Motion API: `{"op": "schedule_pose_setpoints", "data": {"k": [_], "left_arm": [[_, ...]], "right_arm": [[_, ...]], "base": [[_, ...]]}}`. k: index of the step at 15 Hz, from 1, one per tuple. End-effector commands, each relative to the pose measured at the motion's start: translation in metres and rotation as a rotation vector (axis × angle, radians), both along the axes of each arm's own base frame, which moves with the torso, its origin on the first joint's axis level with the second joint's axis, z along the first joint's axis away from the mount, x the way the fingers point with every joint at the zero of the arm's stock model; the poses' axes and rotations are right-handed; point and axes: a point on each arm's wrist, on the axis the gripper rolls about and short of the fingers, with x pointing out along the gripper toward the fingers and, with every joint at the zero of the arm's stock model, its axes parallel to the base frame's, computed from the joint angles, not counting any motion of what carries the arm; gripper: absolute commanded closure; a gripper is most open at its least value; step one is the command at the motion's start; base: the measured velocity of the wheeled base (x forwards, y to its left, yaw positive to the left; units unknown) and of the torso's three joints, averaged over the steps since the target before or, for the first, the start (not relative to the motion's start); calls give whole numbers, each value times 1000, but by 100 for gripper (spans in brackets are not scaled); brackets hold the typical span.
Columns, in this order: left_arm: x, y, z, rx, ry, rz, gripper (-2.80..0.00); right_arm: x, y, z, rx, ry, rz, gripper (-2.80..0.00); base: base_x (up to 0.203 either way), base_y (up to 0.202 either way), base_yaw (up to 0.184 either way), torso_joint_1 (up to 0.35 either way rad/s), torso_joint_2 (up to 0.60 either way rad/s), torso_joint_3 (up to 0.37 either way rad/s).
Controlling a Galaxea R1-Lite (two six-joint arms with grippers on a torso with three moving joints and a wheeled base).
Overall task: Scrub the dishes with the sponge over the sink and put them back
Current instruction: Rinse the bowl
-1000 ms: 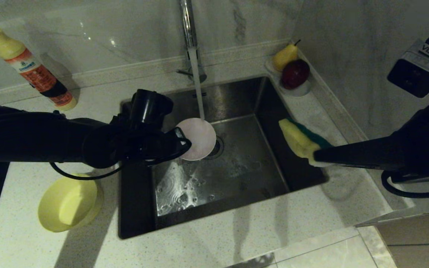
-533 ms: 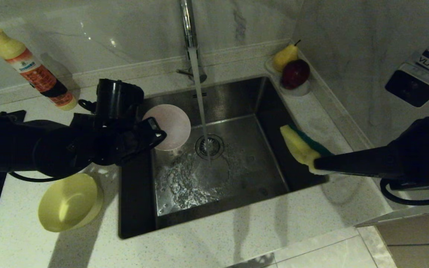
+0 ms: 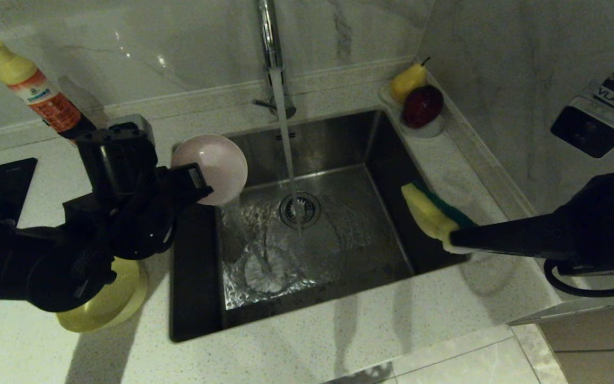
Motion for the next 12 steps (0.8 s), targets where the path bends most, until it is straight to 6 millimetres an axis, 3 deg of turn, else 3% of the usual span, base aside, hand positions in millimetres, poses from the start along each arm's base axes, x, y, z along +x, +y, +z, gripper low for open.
{"op": "schedule_pose_setpoints", "data": {"k": [1, 4, 6, 12], "left_arm": [[-2, 3, 1, 113, -157, 31, 0], [-4, 4, 3, 225, -232, 68, 0], [-10, 7, 15, 286, -331, 112, 0], [-10, 5, 10, 381, -332, 73, 0]], "right_arm": [[2, 1, 0, 1, 4, 9, 0], [2, 2, 0, 12, -6, 20, 0], [4, 1, -5, 12, 8, 31, 0], [11, 2, -11, 19, 12, 43, 0]], "base": [[0, 0, 0, 0, 0, 0], [0, 0, 0, 0, 0, 0], [0, 0, 0, 0, 0, 0], [0, 0, 0, 0, 0, 0]]}}
